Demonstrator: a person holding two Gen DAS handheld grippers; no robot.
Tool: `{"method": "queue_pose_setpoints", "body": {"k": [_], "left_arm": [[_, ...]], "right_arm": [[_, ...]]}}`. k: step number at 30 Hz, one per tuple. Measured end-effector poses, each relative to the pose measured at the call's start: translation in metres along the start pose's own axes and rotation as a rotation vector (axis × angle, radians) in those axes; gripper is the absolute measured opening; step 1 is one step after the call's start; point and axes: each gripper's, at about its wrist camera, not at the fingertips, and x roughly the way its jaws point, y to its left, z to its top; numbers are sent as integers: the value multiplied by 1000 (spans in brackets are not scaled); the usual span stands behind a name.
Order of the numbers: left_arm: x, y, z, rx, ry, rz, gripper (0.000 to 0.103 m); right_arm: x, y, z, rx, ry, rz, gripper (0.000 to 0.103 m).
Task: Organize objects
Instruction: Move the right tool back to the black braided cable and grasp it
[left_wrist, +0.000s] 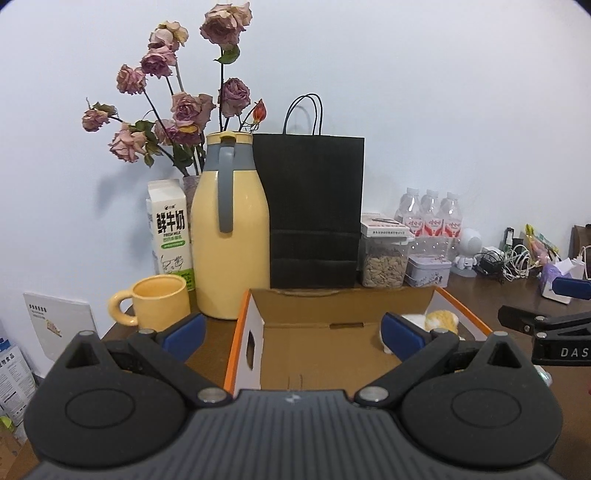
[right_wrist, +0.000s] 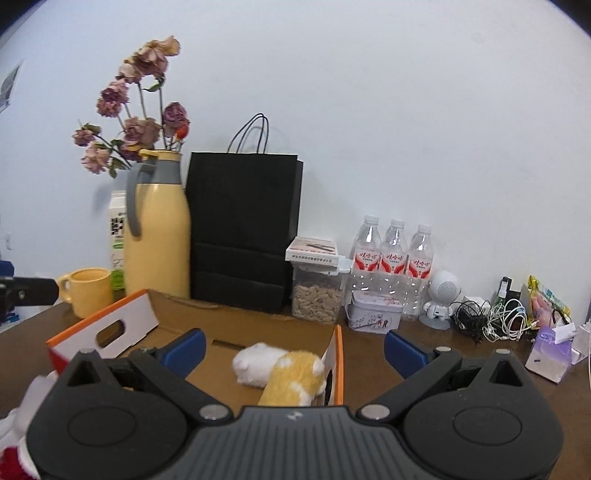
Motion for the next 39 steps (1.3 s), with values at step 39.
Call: {"method": "queue_pose_setpoints", "body": {"k": [39], "left_arm": [[-50, 13, -99, -30, 264, -14, 103]], "right_arm": [[16, -6, -97, 16, 430, 179, 103]]}}
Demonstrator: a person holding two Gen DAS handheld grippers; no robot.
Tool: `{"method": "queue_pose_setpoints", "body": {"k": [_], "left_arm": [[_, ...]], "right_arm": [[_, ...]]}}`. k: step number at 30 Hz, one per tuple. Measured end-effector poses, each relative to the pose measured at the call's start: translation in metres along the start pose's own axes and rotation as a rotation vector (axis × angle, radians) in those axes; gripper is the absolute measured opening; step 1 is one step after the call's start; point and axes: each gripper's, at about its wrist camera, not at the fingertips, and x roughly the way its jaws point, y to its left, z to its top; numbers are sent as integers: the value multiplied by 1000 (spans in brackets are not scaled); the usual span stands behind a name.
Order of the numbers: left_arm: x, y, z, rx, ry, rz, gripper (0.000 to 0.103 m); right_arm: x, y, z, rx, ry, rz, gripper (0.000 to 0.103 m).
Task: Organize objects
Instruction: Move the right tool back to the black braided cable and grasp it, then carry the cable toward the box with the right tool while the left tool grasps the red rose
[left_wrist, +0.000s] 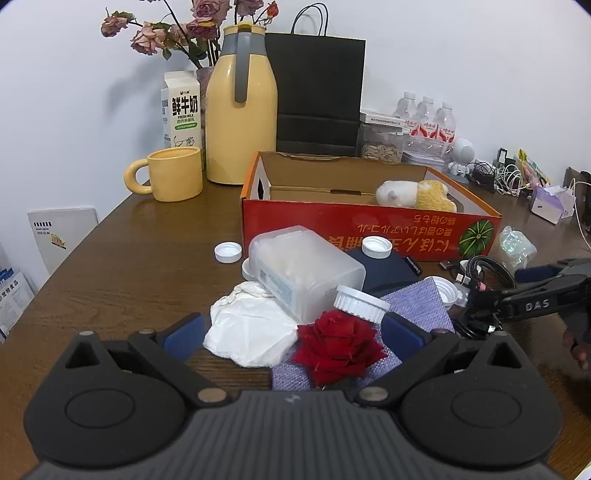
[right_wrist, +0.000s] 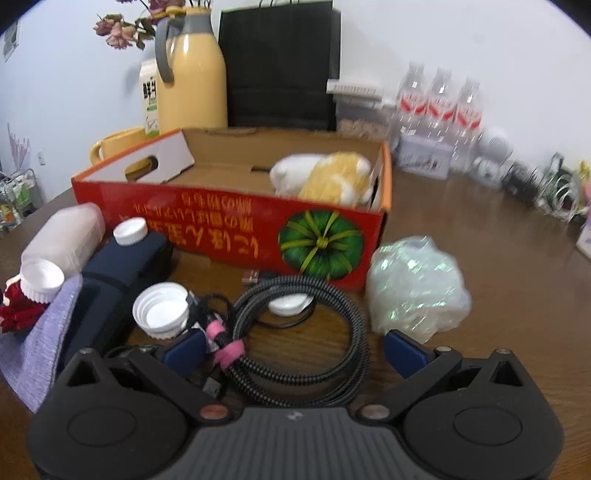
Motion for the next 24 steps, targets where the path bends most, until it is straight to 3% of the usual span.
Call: {"method": "queue_pose_setpoints", "body": {"k": [7, 9, 12, 22, 24], "left_arm": [[2, 1, -1, -10, 9, 1, 103], [2, 0, -2, -11, 9, -5, 103], [3, -1, -3, -13, 7, -15, 103], [5, -7, -11, -5, 0, -26, 103], [4, -11, -12, 13, -12, -24, 99]], "right_arm": [[4, -1, -6, 23, -25, 17, 103], [3, -2, -6, 26, -36, 18, 92], [0, 1, -6, 17, -55, 9, 92], [-35, 8, -16, -2, -221, -43, 92], [-39, 9, -19, 0, -242, -54, 92]]}}
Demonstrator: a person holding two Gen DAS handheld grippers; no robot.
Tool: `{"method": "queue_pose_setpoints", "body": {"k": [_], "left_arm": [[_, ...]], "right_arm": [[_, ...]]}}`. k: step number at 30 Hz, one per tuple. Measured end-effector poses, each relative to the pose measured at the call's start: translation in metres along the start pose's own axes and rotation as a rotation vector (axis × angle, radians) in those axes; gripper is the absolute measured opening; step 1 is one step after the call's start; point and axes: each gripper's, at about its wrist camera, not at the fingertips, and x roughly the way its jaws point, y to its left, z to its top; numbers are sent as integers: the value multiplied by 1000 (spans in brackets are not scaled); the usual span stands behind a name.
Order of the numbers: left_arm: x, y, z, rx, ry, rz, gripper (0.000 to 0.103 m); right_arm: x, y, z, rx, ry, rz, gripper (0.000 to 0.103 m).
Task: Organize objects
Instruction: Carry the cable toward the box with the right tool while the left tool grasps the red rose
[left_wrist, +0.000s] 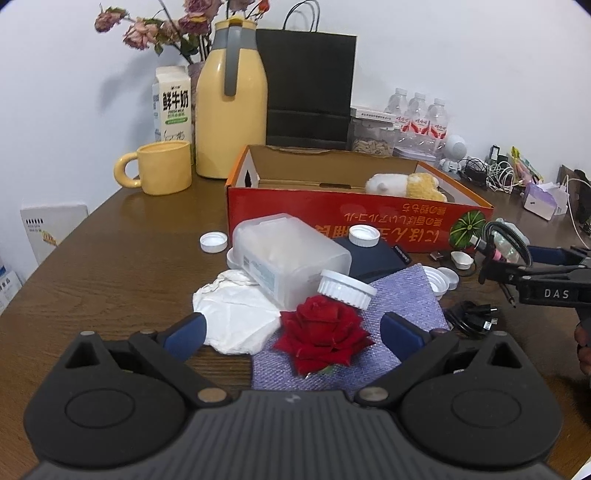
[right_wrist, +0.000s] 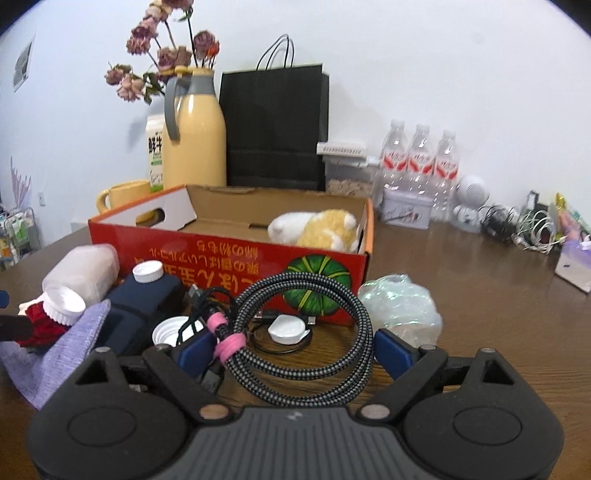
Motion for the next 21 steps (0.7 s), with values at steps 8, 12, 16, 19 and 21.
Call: {"method": "queue_pose_setpoints", "body": {"k": [8, 12, 16, 19, 21], "left_arm": [[8, -13, 0, 53, 0, -22, 63], [13, -16, -3, 67, 10, -39, 48], [10, -15, -5, 61, -8, -32, 39], [5, -13, -6, 56, -23, -32, 36], [1, -13, -7, 61, -33, -32, 35]], "right_arm": [[-11, 1, -3, 7, -37, -28, 92], [-13, 2, -4, 7, -40, -32, 92], [-13, 1, -4, 7, -40, -32, 92], [-14, 3, -5, 6, -42, -36, 92], [-14, 3, -5, 7, -42, -36, 92]]}}
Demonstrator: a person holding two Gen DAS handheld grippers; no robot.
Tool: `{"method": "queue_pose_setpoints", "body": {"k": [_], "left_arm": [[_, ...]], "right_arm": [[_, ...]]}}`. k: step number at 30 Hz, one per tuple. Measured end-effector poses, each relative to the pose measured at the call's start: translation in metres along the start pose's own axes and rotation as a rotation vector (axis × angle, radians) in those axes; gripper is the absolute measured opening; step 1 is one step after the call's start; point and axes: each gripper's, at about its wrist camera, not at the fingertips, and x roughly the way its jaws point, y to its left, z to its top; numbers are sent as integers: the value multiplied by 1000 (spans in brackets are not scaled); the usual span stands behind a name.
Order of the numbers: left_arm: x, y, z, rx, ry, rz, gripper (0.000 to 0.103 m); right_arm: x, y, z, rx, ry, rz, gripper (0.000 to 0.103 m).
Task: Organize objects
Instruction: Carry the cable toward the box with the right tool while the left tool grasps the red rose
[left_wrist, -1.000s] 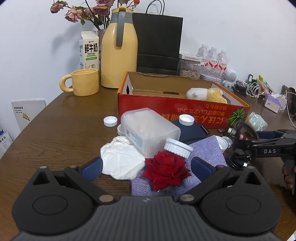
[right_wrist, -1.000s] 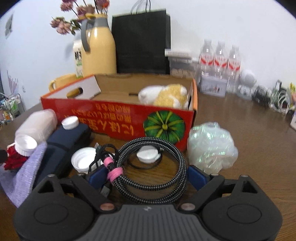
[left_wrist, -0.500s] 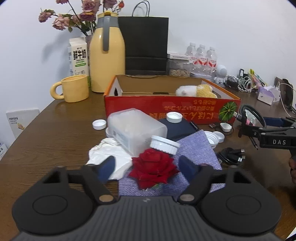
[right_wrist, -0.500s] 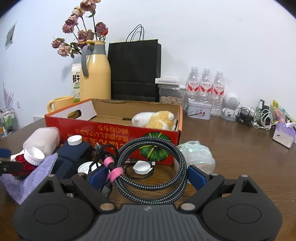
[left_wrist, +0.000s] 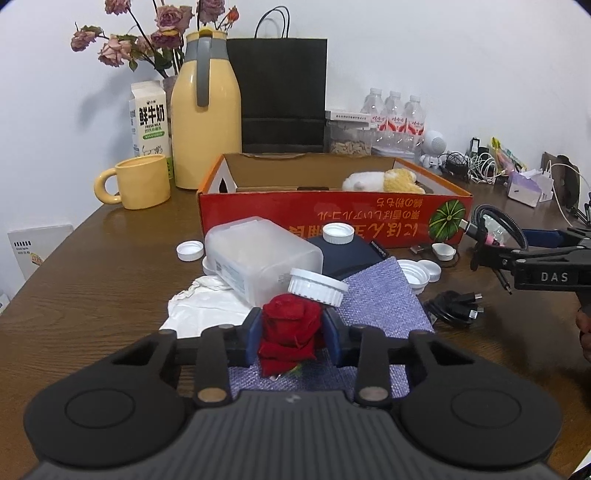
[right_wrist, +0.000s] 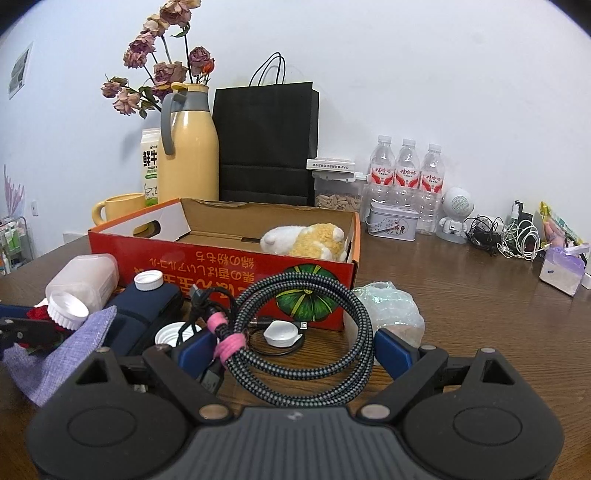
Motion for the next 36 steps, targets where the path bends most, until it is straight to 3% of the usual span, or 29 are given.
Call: {"method": "queue_pose_setpoints", "body": {"k": [10, 19, 28, 36], "left_arm": [[-25, 9, 4, 1, -67, 23, 34], [-32, 7, 33, 45, -158, 24, 34], [-9, 3, 82, 58, -240, 6, 34], [37, 3, 122, 40, -247, 1, 34]], "right_arm": [[-5, 2, -1, -11, -20, -19, 92], [-9, 8, 10, -4, -61, -7, 92], [6, 29, 54, -40, -126, 39, 92], [57, 48, 95, -62, -117, 63, 92]]}}
